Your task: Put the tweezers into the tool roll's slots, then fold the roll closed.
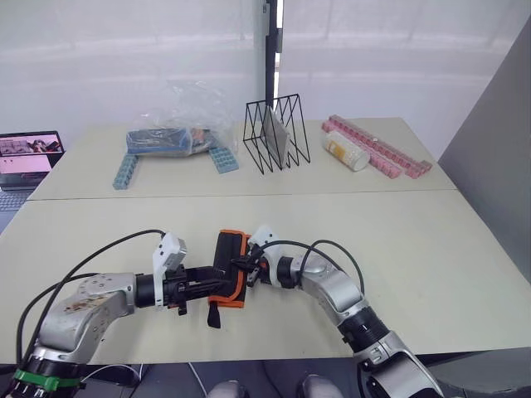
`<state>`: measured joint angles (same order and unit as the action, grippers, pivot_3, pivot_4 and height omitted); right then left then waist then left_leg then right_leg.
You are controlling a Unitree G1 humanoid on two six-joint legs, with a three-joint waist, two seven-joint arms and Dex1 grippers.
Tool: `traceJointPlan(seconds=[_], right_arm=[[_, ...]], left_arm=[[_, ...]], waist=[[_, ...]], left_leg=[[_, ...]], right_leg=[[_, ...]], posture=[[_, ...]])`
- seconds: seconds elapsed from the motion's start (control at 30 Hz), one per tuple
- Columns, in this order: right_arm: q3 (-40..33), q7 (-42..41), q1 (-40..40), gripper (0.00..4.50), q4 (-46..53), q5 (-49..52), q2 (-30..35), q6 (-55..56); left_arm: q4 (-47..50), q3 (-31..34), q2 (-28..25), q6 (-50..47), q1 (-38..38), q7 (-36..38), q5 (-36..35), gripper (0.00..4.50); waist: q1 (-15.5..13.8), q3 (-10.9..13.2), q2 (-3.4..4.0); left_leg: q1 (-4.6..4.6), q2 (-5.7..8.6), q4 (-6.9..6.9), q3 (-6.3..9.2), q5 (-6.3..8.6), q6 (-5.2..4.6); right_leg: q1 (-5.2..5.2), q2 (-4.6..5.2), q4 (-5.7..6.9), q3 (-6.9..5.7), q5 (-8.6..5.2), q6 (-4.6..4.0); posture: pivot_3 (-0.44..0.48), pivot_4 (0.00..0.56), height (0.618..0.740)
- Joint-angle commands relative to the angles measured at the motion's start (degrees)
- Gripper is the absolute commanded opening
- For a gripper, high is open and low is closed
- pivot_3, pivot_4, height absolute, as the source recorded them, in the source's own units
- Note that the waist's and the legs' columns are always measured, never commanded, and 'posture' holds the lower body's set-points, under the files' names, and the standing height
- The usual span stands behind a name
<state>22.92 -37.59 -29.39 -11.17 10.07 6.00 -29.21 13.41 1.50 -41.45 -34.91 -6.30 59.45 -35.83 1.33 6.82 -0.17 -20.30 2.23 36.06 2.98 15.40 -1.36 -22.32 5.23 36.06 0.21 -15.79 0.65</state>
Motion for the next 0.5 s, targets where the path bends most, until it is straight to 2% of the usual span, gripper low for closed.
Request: traceJointPlan(seconds=[0.03, 0.07, 0.27, 0.5], right_arm=[[2.3, 0.8, 2.8, 0.0, -3.2, -2.7, 0.7, -4.4], [2.3, 0.8, 2.8, 0.0, -3.2, -2.7, 0.7, -4.5], [2.1, 0.8, 3.0, 0.0, -2.0, -2.4, 1.2, -5.2], [2.0, 0.8, 3.5, 0.0, 0.5, -2.4, 1.8, -5.7]], left_arm=[[-2.3, -2.9, 0.9, 4.4, -1.6, 2.1, 3.4, 0.36], [-3.1, -3.7, 1.1, 5.5, -1.8, 2.4, 4.6, 0.03], [-11.2, -8.3, 3.0, 15.0, -2.6, 2.1, 13.8, 0.03], [-13.7, -15.4, 2.9, 17.0, -2.6, 2.2, 22.0, 0.03]], waist=[[0.0, 0.0, -0.01], [0.0, 0.0, -0.01], [-0.2, 0.0, -0.01], [-0.4, -0.1, 0.06]], left_leg=[[-0.01, 0.0, 0.0, 0.0, 0.0, 0.0], [-0.02, 0.0, -0.01, 0.0, 0.0, 0.0], [-0.02, 0.0, 0.0, 0.0, 0.0, 0.0], [0.04, 0.01, 0.01, -0.01, 0.0, -0.01]], right_leg=[[-0.02, 0.0, 0.01, 0.0, 0.0, 0.0], [-0.03, 0.0, 0.01, 0.0, 0.0, 0.0], [-0.03, 0.0, 0.01, 0.01, 0.0, 0.0], [0.06, 0.02, 0.0, 0.01, 0.0, 0.0]], posture=[[0.0, 0.15, 0.737], [0.0, 0.15, 0.737], [0.0, 0.15, 0.737], [0.0, 0.15, 0.737]])
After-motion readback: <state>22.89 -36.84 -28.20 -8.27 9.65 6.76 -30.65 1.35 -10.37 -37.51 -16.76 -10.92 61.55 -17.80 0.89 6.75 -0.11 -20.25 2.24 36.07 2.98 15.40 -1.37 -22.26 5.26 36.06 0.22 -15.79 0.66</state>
